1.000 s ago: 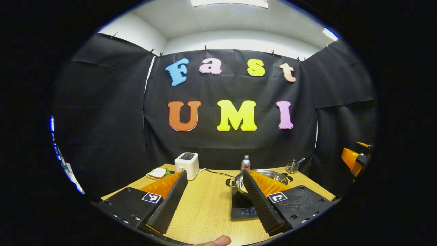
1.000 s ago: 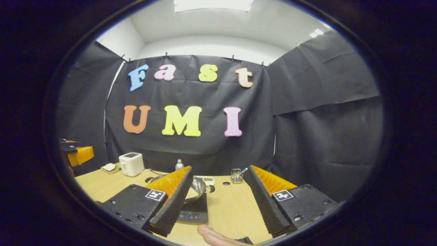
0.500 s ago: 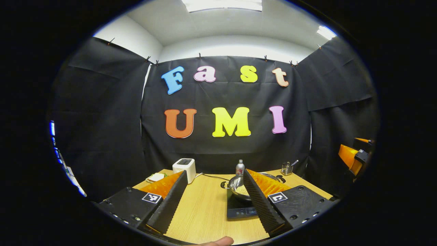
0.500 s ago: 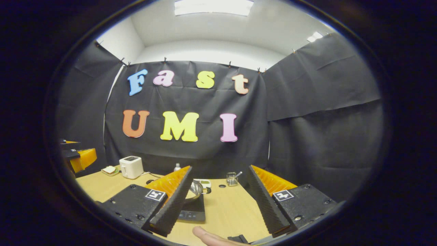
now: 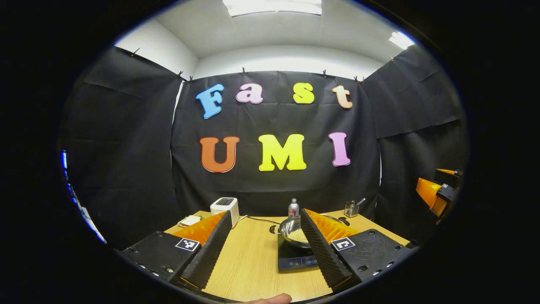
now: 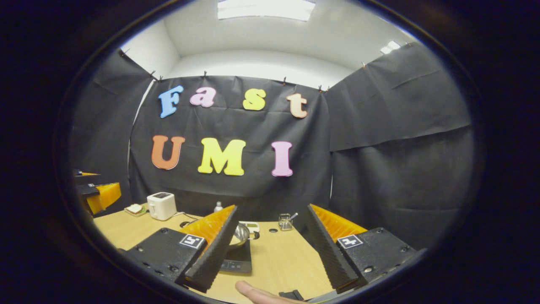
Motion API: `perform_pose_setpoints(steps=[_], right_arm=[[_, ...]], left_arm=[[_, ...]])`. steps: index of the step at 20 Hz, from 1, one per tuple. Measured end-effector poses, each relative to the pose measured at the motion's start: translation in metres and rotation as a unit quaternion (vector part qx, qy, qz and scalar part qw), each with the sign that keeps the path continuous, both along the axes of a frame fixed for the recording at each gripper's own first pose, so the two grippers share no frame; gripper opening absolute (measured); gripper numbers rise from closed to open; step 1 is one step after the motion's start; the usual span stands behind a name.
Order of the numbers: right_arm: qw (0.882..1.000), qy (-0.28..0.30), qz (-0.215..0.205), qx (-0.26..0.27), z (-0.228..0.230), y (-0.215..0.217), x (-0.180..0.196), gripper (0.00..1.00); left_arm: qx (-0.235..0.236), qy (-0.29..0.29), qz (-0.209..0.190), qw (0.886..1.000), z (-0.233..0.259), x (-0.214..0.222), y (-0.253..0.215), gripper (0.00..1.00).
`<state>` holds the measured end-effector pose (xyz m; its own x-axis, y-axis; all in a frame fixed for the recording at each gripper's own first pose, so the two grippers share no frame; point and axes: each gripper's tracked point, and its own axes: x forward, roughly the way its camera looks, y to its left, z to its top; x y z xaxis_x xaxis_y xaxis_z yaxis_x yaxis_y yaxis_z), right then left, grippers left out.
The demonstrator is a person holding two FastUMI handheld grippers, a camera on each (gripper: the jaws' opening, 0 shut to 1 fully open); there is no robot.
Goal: First push the handle of the pot to place it horizontally, then grasp the pot with both hands and set it on the induction cooktop.
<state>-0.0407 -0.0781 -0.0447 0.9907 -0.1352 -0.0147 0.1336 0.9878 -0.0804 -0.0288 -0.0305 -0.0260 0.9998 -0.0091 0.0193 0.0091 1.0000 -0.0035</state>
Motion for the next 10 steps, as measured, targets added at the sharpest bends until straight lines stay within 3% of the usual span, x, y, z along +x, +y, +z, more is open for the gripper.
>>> perform_pose_setpoints(steps=[10], right_arm=[[1.0,0.0,0.019,0.008,-0.0016,0.0059,-0.0081,0.99]], left_arm=[[0.005,-0.002,0.0,1.0,-0.0021,-0.0028,0.0017,0.97]])
